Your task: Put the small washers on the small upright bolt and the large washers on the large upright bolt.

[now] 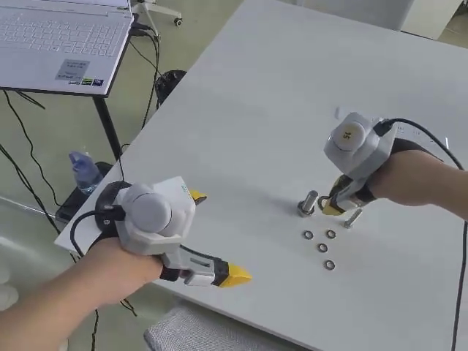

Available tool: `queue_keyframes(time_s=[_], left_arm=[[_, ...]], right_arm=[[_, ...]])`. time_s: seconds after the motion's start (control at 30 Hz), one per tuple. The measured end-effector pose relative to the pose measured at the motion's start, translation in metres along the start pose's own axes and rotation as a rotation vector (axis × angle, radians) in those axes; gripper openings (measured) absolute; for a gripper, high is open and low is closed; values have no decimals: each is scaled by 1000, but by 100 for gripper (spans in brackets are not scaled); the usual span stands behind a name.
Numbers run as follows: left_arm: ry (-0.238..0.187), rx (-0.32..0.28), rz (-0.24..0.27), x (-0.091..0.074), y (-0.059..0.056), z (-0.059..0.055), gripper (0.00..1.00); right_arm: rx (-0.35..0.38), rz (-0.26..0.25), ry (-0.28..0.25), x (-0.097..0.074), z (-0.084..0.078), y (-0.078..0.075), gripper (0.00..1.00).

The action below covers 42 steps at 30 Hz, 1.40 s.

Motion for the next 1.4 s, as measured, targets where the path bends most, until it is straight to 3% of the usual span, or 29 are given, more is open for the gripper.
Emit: queue_keyframes(time_s=[0.4, 0.97, 1.27, 1.4], left_arm=[[43, 22, -10, 8, 8, -2, 98], [54, 15, -9, 8, 12, -3, 99], [75, 0, -6, 6, 12, -10, 98], [70, 3, -7, 6, 11, -7, 97]], right_arm=[[5, -10, -15, 9, 8, -6, 22], [-6, -2, -3, 33, 14, -19, 22], [-33, -2, 10, 38, 15, -13, 22], [-41, -2, 20, 40, 15, -11, 22]])
Point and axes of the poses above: the centre of the closed fingertips' face, and the gripper's own axes: x roughly forward along the fingers, y roughly to its left, z roughly out of its top, the point moved 8 cm from there along -x, roughly backward along the fingers, and after that the axes turned 12 degrees about -z, right-handed, at the moved point
